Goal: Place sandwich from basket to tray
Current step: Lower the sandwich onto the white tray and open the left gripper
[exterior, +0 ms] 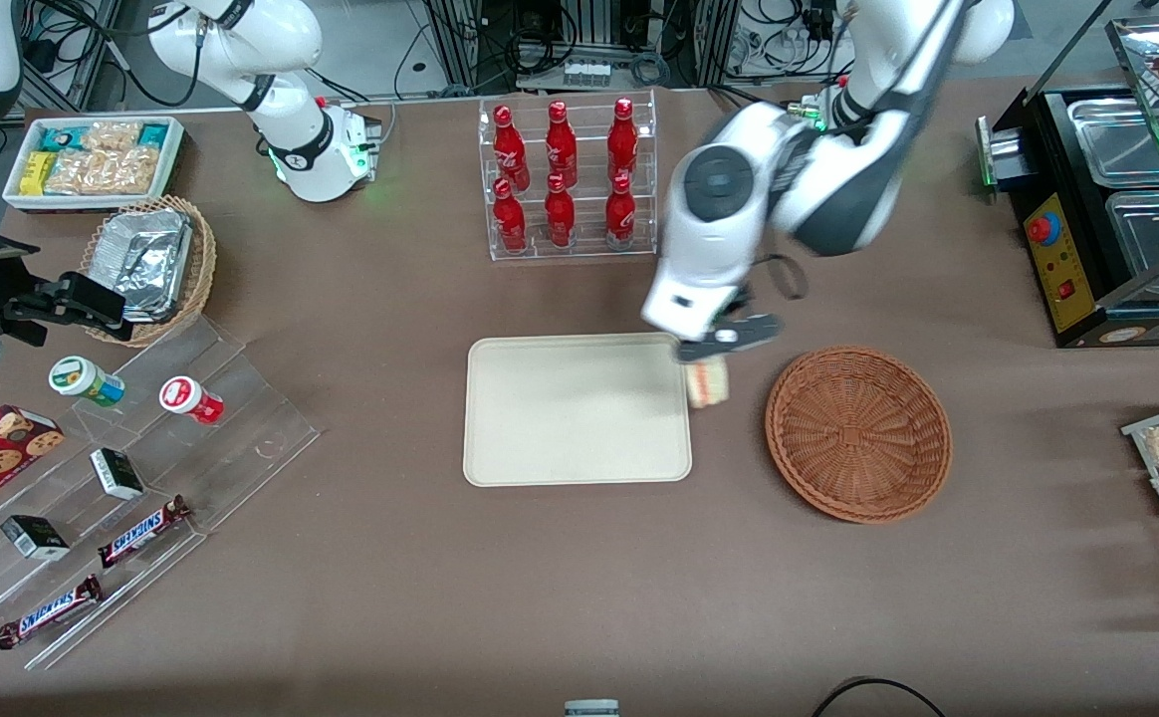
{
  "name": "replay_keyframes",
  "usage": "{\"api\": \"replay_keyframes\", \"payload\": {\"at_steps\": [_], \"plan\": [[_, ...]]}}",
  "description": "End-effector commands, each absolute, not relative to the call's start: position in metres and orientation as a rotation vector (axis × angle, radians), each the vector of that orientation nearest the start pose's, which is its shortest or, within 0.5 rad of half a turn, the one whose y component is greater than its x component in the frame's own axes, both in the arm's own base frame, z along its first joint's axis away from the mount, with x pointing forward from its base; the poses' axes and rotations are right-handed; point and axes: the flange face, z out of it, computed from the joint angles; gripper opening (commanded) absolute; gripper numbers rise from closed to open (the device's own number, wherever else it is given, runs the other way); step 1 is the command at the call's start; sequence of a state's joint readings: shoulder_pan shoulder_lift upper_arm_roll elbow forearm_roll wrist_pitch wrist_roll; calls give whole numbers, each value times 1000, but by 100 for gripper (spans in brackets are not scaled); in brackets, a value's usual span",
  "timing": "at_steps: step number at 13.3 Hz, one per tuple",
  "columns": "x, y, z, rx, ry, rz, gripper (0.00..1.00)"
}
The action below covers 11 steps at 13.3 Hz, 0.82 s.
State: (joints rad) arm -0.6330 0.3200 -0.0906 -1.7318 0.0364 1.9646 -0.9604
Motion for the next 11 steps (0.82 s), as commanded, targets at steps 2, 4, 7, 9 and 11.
{"api": "replay_keyframes", "payload": {"at_steps": [2, 4, 7, 9, 11], "plan": [[489, -495, 327, -3077, -294, 79, 0], [479, -527, 297, -3099, -224, 59, 0], [473, -544, 261, -3114, -162, -28, 0], [472, -548, 251, -3122, -150, -44, 0], [475, -548, 246, -3131, -154, -57, 0]]}}
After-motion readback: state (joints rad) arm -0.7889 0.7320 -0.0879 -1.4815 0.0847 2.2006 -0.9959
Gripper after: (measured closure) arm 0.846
